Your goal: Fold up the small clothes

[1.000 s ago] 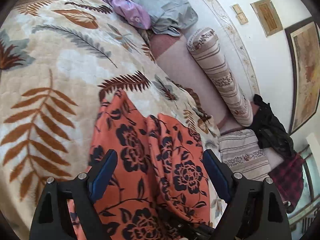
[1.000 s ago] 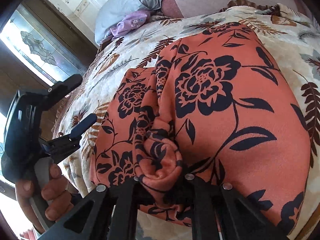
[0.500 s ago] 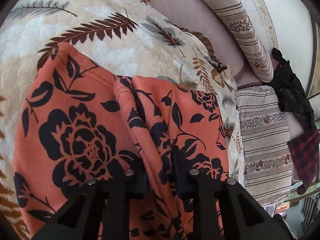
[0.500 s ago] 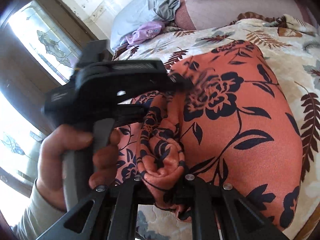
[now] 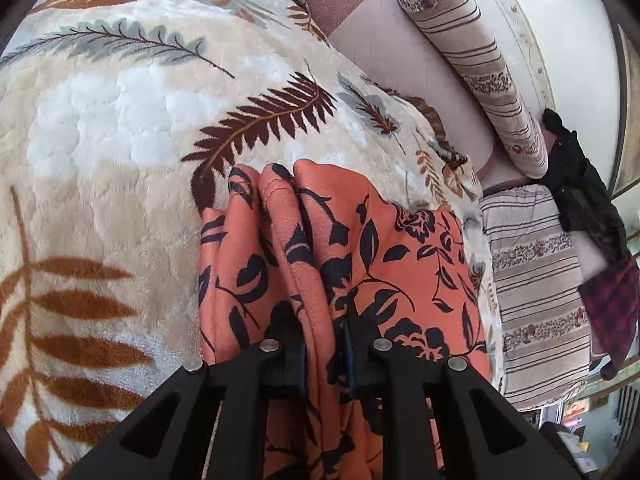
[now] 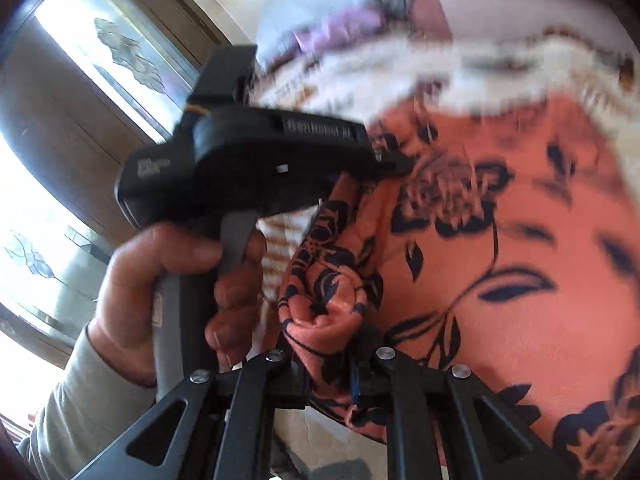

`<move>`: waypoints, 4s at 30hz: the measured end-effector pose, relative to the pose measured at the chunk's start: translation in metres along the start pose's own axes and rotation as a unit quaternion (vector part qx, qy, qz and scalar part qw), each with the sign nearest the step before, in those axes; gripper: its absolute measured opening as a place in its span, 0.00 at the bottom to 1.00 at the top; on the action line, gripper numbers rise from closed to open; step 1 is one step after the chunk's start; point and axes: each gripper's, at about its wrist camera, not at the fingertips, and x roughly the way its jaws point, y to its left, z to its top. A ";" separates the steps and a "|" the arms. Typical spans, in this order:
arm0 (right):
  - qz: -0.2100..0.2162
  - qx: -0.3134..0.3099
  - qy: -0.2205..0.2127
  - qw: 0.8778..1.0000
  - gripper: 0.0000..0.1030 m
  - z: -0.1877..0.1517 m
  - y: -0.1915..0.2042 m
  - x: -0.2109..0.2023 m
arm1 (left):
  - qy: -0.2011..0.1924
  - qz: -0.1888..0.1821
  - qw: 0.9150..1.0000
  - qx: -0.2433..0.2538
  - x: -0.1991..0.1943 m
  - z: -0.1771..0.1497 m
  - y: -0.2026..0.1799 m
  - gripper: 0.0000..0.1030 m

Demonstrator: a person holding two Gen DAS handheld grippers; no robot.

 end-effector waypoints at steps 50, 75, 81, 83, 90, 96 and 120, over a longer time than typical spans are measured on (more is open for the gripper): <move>0.118 0.287 -0.129 0.942 0.78 -0.101 -0.160 -0.146 | -0.052 0.251 0.963 0.082 -0.046 -0.115 -0.043 0.70; -0.015 0.147 -0.005 0.989 0.51 0.006 -0.134 -0.067 | -0.078 0.214 0.971 0.069 -0.033 -0.088 -0.028 0.76; 0.116 0.297 -0.081 0.944 0.86 0.035 -0.192 -0.080 | -0.074 0.197 0.976 0.045 -0.034 -0.087 -0.023 0.78; 0.140 0.334 -0.031 0.931 0.81 0.042 -0.206 -0.049 | -0.074 0.198 0.976 0.045 -0.034 -0.087 -0.024 0.79; -0.116 0.048 -0.024 0.992 0.35 0.048 -0.116 -0.050 | -0.070 0.189 0.978 0.047 -0.033 -0.088 -0.022 0.80; 0.027 0.196 -0.045 0.979 0.76 0.050 -0.160 -0.055 | -0.071 0.189 0.978 0.044 -0.033 -0.087 -0.021 0.80; -0.014 0.098 -0.100 0.990 0.71 0.025 -0.091 -0.097 | -0.081 0.193 0.977 0.050 -0.033 -0.090 -0.021 0.81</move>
